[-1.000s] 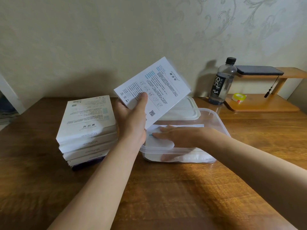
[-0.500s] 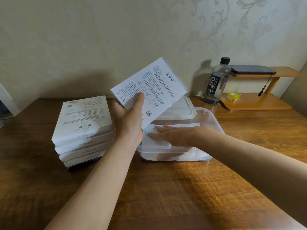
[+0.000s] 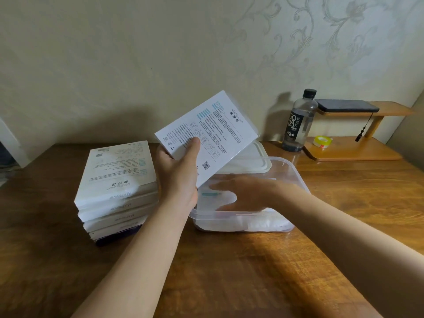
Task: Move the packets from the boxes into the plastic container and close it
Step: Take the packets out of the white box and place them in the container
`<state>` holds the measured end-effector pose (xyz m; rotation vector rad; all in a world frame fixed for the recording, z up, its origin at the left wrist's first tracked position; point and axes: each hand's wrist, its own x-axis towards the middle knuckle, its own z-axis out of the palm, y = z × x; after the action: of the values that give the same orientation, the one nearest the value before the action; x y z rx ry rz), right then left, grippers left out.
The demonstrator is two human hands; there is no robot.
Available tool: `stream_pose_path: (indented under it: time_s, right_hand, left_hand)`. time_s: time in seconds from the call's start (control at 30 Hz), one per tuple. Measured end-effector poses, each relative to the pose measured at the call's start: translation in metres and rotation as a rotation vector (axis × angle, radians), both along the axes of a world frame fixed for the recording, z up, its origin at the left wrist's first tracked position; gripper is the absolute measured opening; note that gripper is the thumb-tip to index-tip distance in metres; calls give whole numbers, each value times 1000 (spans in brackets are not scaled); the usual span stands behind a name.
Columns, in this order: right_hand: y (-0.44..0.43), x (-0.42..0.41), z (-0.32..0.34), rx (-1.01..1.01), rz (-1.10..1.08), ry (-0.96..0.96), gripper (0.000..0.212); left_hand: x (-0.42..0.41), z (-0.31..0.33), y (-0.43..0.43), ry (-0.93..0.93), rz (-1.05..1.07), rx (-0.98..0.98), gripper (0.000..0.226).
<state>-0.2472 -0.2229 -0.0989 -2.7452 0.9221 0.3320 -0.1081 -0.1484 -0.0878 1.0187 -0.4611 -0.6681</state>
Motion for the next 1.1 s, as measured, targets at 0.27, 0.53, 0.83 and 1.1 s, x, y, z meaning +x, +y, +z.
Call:
stream_pose_path:
  time_s: [0.27, 0.53, 0.83, 1.1]
  right_hand:
    - [16, -44, 103, 287, -321, -1023, 10]
    - [0, -44, 94, 221, -596, -1268, 10]
    - [-1, -46, 93, 396, -561, -1284, 6]
    - [-2, -50, 90, 688, -492, -1290, 15]
  left_hand:
    - [3, 10, 3, -61, 3, 44, 35]
    - [15, 23, 10, -154, -70, 12, 29]
    - [22, 25, 15, -256, -130, -35, 27]
    - [27, 30, 20, -358, -172, -114, 32]
